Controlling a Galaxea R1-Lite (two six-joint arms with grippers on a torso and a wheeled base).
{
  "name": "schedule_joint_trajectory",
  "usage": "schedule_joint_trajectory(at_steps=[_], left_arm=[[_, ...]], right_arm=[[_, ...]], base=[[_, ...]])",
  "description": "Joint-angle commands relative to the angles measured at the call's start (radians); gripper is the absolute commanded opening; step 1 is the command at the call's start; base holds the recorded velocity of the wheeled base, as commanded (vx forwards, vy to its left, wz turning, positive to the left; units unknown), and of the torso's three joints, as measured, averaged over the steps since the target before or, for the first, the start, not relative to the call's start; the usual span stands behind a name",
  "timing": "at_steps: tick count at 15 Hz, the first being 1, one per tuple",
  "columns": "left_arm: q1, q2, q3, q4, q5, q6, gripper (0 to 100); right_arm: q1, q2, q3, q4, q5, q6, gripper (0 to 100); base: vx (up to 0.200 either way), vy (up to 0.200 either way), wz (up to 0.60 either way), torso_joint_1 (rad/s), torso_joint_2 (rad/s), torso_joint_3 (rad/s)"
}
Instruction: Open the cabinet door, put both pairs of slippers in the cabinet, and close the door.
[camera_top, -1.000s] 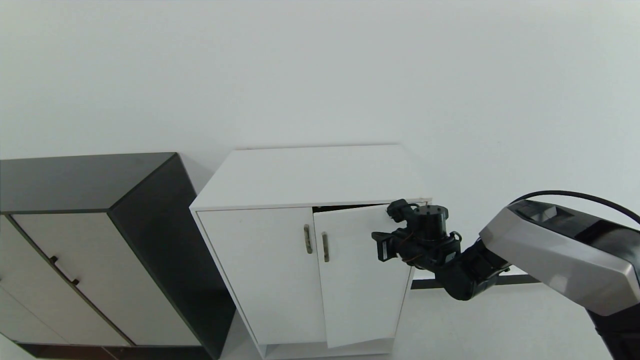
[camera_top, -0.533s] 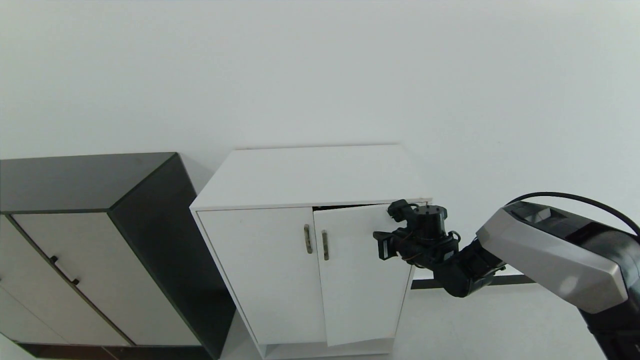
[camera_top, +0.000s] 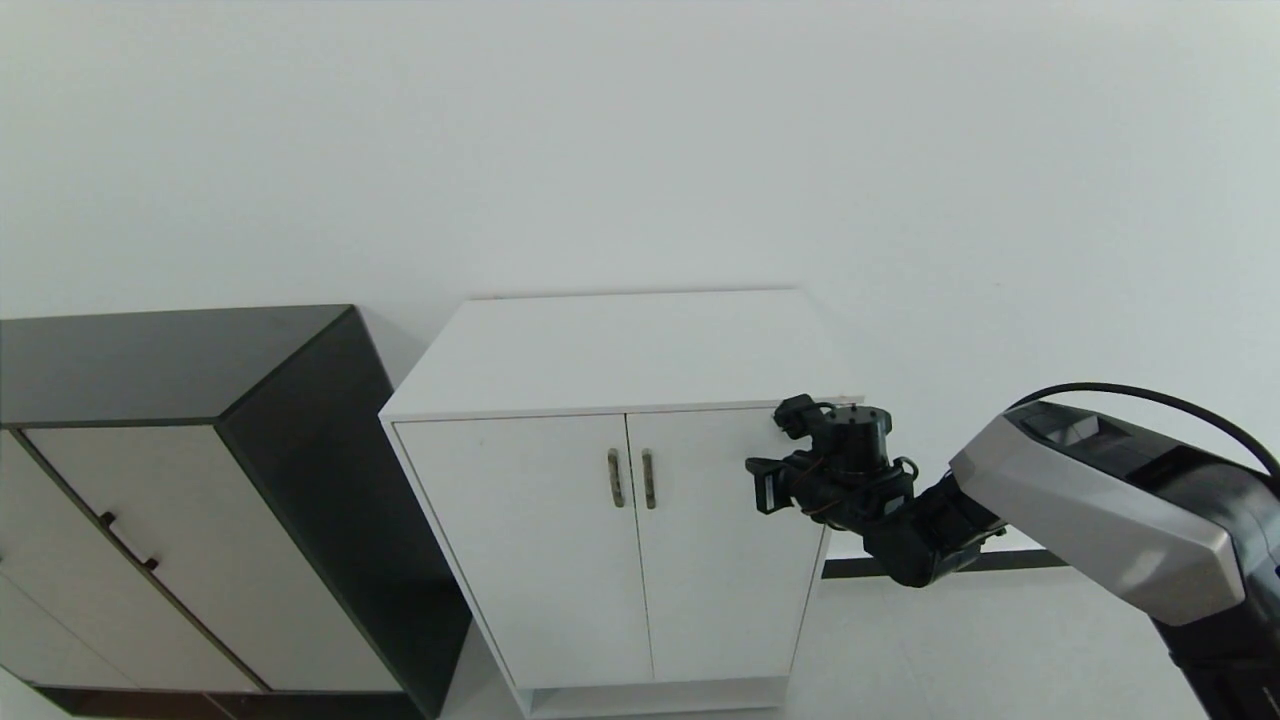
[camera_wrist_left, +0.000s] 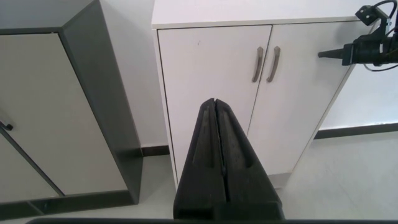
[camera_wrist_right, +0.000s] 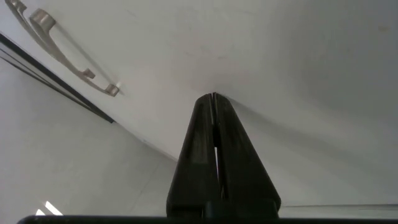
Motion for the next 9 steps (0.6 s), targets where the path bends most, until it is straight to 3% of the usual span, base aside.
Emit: schedule_joint_trajectory(at_steps=[1, 9], left_arm=[[0.000, 0.000, 0.000, 0.000, 0.000, 0.000, 0], [-0.002, 0.000, 0.000, 0.000, 0.000, 0.000, 0]], right_arm=[[-0.004, 0.002, -0.012, 0.003, 0.001, 0.000, 0], [-0.010, -0.028, 0.011, -0.003, -0.002, 0.000, 0]], base=[[0.000, 0.000, 0.00, 0.000, 0.00, 0.000], [0.000, 0.000, 0.00, 0.000, 0.00, 0.000]])
